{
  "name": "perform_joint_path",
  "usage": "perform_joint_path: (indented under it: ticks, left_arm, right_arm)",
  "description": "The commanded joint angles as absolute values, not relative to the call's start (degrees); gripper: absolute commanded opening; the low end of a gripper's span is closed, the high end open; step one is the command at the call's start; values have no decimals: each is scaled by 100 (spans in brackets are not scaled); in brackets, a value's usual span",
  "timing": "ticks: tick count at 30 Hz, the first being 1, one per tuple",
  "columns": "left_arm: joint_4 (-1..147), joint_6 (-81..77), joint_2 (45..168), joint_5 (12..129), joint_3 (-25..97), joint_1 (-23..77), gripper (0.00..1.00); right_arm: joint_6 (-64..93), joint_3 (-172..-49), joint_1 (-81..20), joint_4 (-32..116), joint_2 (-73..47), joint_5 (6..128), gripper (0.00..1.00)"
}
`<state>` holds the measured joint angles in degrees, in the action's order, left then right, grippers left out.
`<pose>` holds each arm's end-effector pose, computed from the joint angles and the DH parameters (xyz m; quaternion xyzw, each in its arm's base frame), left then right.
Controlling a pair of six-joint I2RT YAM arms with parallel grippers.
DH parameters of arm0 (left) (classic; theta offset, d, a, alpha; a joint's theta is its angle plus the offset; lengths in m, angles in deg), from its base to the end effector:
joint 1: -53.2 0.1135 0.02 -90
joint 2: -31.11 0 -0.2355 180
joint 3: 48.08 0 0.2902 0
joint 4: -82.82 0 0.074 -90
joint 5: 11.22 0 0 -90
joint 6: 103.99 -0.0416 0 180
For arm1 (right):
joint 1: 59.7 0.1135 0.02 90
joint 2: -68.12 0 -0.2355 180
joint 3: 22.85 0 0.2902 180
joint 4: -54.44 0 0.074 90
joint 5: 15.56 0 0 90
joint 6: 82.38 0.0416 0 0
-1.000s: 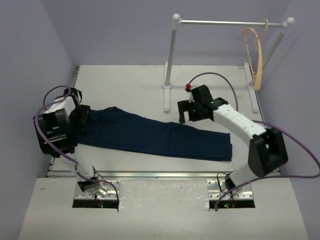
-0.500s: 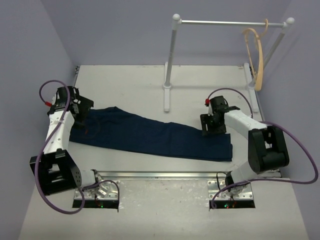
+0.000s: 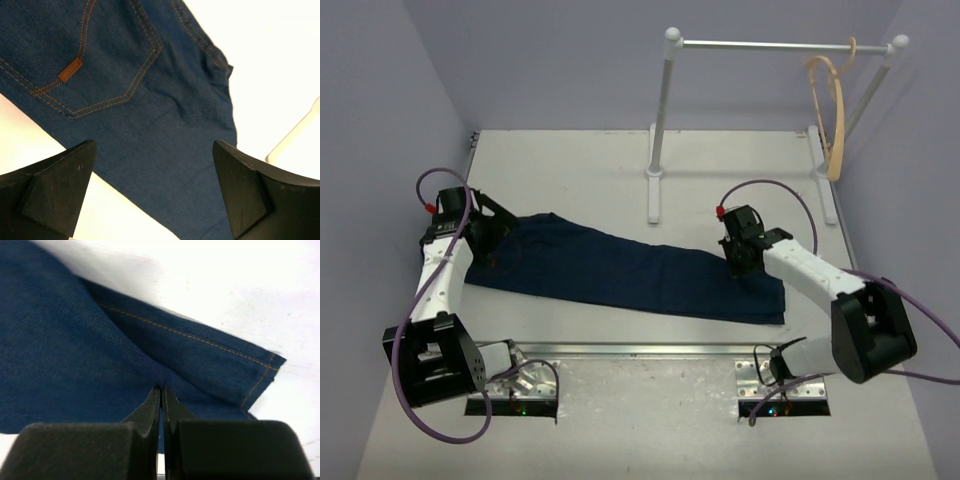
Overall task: Place the trousers on the hanger
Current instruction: Fold the trousers at the center of the board.
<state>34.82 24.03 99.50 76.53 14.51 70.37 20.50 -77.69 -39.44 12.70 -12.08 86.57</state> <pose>0.2778 0.0841 0.2099 -0.4348 0.8451 -0.0746 0.3021 0.2721 0.0911 0.1156 -0.0418 0.9739 -0.0430 0.2187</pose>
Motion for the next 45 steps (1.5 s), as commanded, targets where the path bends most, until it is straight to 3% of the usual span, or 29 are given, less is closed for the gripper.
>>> perform_joint_path:
  ticks: [1,5,11,14,17,30,36,43,45]
  left_arm:
    - [3800,2136,9939,7546,1267,6992,100]
    - [3847,2143,9842,7533,1176,6998,100]
    - [3847,2161,9798,7403,1183,6990,100]
    - [3872,2152,9738,7412,1115,6990,100]
    - [3887,2154,9708,7345,1018,6999,100]
    - [3890,2071,9776,7463,991,6998,100]
    - [3933,2045,9984,7388,949,6991,100]
    - [3872,2108,9857,6984,1043,6996,100]
    - [3837,2120,9751,6901,1085,6990,100]
  right_arm:
    - [2624,-7427,-2979,1457,-484,9693,1]
    - [3749,-6722,-2281,1231,-299,9367,20]
    - [4269,-5796,-2103,1932,525,7807,29]
    - [4338,-5990,-2111,1512,1025,7882,50]
    - [4320,-6410,-2196,1049,1375,8738,56]
    - [4051,-6542,-4332,831,777,8558,56]
    - [4292,-6198,-4878,770,1028,8249,60]
    - [4524,-6273,-5067,492,381,8373,45]
    - [4565,-6297,-5139,456,140,8343,45]
